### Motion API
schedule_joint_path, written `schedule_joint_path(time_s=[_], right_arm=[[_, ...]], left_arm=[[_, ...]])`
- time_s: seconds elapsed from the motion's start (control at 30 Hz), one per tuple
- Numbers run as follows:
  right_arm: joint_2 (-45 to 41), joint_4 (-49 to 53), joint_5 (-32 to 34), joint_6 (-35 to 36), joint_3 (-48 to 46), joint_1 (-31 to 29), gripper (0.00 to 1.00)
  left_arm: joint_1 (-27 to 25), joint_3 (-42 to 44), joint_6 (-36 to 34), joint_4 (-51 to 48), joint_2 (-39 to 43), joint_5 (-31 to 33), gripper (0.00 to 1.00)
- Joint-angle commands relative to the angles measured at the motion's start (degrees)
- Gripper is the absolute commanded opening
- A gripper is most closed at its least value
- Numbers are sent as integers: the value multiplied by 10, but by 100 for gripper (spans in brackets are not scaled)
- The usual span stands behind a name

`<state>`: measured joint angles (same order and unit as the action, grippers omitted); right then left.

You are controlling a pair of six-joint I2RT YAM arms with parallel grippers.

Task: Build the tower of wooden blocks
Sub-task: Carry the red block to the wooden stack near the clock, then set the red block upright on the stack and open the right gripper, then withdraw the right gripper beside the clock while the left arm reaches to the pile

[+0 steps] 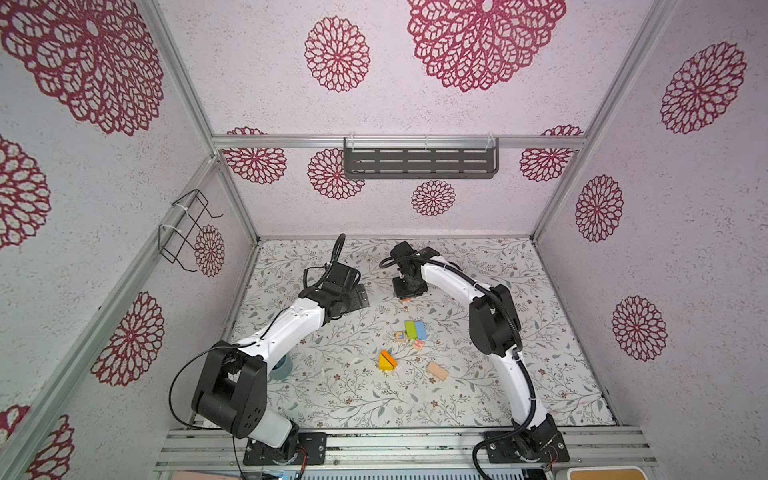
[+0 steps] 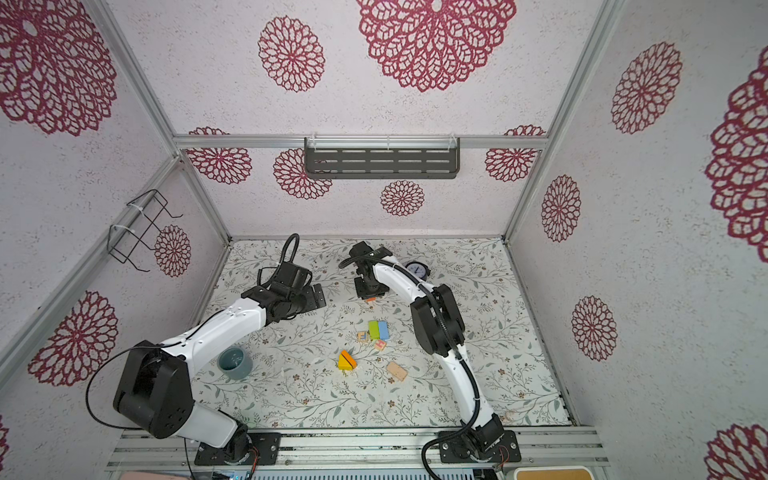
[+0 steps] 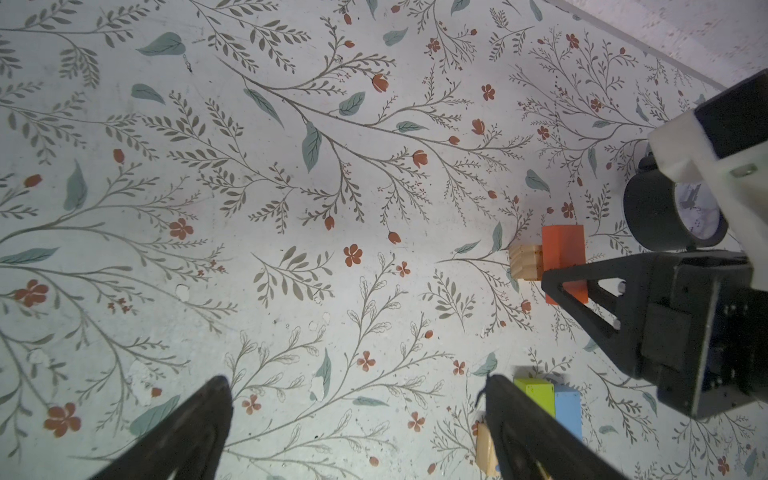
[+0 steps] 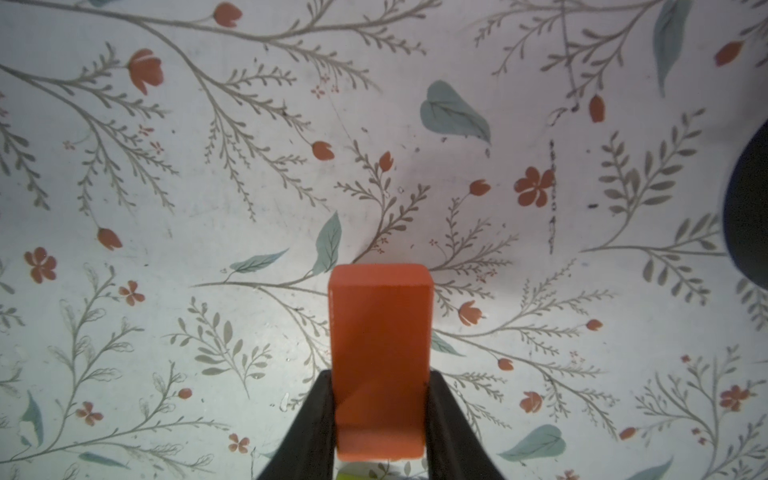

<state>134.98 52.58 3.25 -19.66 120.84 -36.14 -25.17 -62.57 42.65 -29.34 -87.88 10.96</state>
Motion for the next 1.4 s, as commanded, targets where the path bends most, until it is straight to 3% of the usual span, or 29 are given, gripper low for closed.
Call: schedule_joint_path(time_s=[0.0,0.67,1.1,1.37], right_arm=[[2,11,8,-11,13,2,34],[11,8,5,-12,21,2,38],[-4,8,4,-8,25,2,55],[-86,-20,3,-2,-14,4,61]], left_arm=[[4,6,0,11,1,0,97],[4,12,5,13,3,0,97],[6,-1,-6,-5,10,-5,97],[-6,-12,-11,-34,39,-12,99]])
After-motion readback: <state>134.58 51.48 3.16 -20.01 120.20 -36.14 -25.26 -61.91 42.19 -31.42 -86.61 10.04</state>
